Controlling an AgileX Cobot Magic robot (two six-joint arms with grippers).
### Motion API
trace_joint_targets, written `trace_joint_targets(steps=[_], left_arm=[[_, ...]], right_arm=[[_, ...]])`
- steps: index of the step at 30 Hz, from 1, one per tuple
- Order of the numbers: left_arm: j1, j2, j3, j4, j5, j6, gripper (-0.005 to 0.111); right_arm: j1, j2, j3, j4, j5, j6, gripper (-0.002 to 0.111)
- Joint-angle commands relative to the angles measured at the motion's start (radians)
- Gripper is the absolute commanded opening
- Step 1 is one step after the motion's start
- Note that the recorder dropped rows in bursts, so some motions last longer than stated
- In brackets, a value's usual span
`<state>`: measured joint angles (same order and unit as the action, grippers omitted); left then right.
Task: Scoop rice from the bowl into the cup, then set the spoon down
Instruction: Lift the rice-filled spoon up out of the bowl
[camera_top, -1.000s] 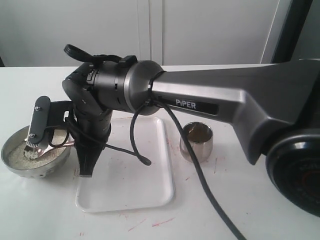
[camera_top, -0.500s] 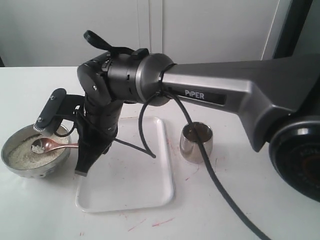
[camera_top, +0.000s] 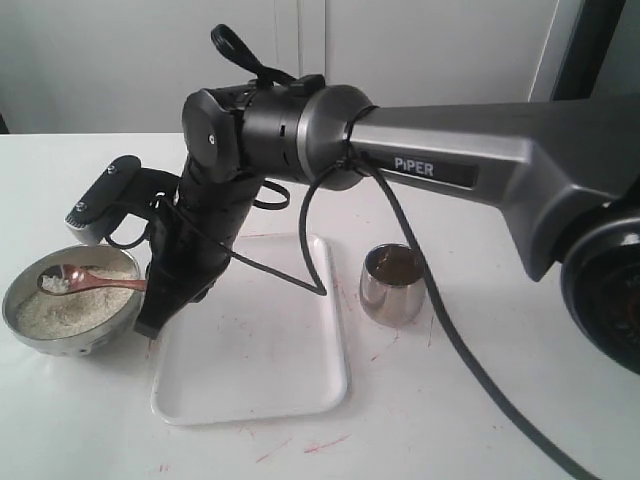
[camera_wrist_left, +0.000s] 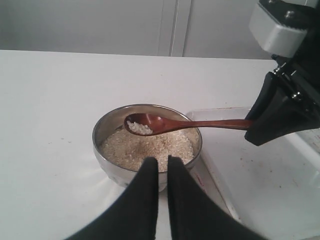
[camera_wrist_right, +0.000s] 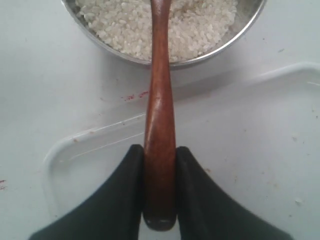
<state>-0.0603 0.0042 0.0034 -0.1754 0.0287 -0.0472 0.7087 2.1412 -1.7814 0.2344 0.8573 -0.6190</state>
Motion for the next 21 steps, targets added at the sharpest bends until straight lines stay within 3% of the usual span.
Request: trace_joint_targets(steps=[1,21], left_arm=[[-0.002,-0.004,-0.003,-0.009,-0.005,-0.002,0.014],[-0.002,-0.004,-0.003,-0.009,-0.005,-0.002,0.014]], right_arm=[[-0.005,-0.038,-0.003,0.012,0.011,-0.014,0.0],[-0.018,-0.184,-0.003,-0.002,0.219,-0.006,0.0]])
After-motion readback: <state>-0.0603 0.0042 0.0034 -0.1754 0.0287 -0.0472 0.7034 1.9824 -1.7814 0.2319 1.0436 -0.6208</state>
